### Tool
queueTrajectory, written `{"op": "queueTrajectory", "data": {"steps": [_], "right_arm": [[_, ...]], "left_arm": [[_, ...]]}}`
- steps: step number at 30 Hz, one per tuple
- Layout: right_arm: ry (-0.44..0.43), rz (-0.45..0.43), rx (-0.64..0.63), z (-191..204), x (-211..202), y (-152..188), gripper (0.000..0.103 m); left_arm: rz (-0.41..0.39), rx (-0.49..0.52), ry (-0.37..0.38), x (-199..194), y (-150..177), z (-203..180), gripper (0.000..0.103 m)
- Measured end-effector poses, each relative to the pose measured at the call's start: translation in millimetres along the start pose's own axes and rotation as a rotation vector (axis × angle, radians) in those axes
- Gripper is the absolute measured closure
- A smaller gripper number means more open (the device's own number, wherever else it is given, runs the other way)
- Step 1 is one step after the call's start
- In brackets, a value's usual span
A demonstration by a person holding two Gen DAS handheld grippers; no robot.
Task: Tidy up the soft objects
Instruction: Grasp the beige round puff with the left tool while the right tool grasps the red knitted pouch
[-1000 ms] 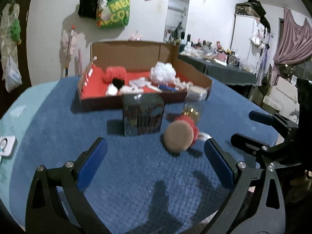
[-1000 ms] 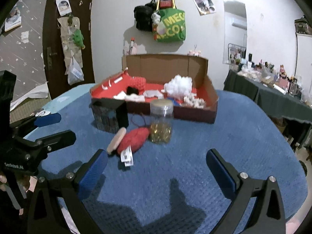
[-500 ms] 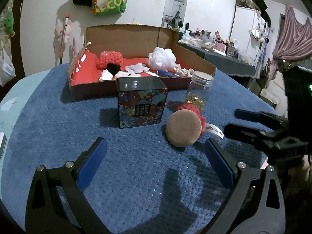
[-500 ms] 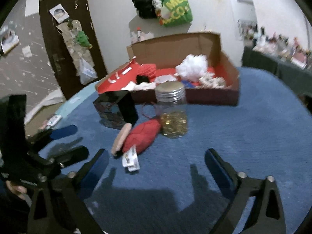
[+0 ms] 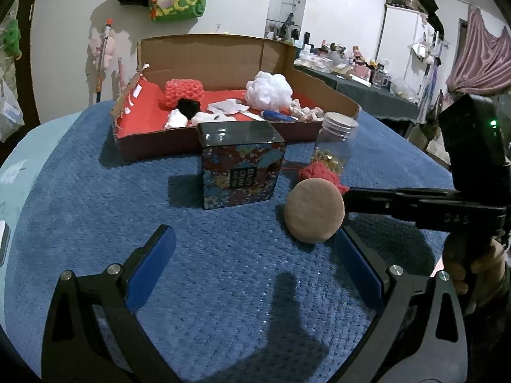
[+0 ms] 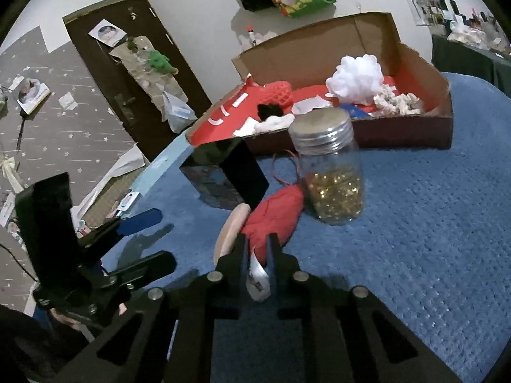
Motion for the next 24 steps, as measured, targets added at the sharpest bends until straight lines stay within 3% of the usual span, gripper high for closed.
{"op": "queueTrajectory", "data": {"steps": [7, 13, 15, 16, 17, 24], "right_arm": [[-0.005, -0.010, 0.054, -19, -31, 3, 0.093], [0.164, 0.010, 0.052, -53, -37, 11, 0.087], [0.239, -0.003, 0.002, -55, -40, 12, 0.058], [0.266, -0.012, -0.025, -54, -41, 11, 0.030], [0.281, -0.025, -0.058, -51, -41, 10, 0.017], [0.327, -0.028, -0.180, -37, -28, 10, 0.017]], "left_arm": [[0.010, -0.003, 0.021, 3, 2, -6, 0.002], [0.025, -0.001, 0.030, 8, 6, -11, 0.002], [0.036, 0.000, 0.039, 11, 7, -14, 0.002], [0.040, 0.002, 0.040, 11, 8, -15, 0.002], [0.043, 0.005, 0.039, 12, 9, -16, 0.002], [0.076, 0.020, 0.044, 23, 10, -21, 0.002]]}}
Point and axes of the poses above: each gripper's, at about its wrist camera, not at the fingertips, and x roughly the way its jaws point, z to its left, y to its underside, the point moved 10 cm from there along x, roughly the way its jaws point, and after that the axes turned 6 degrees about y, right-handed, at the moved point
